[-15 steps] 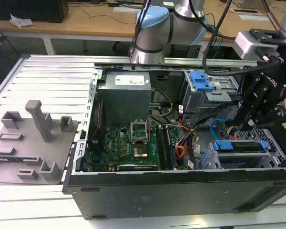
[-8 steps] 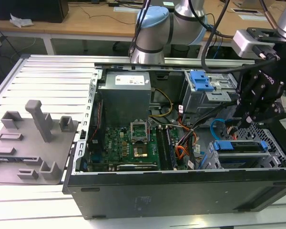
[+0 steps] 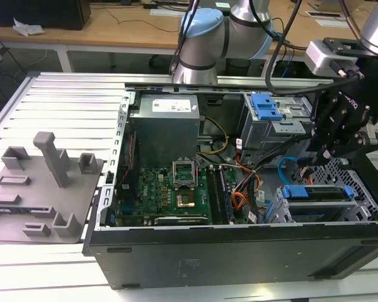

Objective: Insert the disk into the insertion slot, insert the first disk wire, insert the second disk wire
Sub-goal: 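Insert the first disk wire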

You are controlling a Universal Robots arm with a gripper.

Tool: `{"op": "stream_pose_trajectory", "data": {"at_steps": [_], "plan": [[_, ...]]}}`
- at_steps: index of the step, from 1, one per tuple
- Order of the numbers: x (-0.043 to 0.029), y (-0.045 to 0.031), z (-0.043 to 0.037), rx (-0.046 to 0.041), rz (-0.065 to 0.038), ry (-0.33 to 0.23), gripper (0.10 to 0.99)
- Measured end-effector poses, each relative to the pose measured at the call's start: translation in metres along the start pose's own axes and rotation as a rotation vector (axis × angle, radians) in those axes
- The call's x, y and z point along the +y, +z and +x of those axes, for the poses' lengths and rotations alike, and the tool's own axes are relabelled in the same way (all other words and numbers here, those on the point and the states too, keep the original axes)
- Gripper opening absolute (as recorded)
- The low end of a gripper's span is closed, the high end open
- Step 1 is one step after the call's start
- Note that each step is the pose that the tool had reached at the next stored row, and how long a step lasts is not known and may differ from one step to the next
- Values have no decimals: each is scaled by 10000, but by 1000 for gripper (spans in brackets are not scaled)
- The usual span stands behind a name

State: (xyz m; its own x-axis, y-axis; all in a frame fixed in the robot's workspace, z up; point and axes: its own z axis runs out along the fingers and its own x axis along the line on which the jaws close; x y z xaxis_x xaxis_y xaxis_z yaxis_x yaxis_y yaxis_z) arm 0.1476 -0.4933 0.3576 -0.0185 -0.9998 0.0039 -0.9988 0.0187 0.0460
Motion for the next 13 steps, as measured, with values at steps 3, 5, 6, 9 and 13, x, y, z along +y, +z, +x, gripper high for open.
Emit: {"op": "stream_pose_trajectory", "data": {"at_steps": [3,5,6,9,13], "plan": [[-3,59,0,1,0,0,361],[-3,67,0,12,0,0,361],[-3,67,0,15,0,1,361],[-3,68,0,16,0,0,345],[-3,68,0,25,0,1,165]]}}
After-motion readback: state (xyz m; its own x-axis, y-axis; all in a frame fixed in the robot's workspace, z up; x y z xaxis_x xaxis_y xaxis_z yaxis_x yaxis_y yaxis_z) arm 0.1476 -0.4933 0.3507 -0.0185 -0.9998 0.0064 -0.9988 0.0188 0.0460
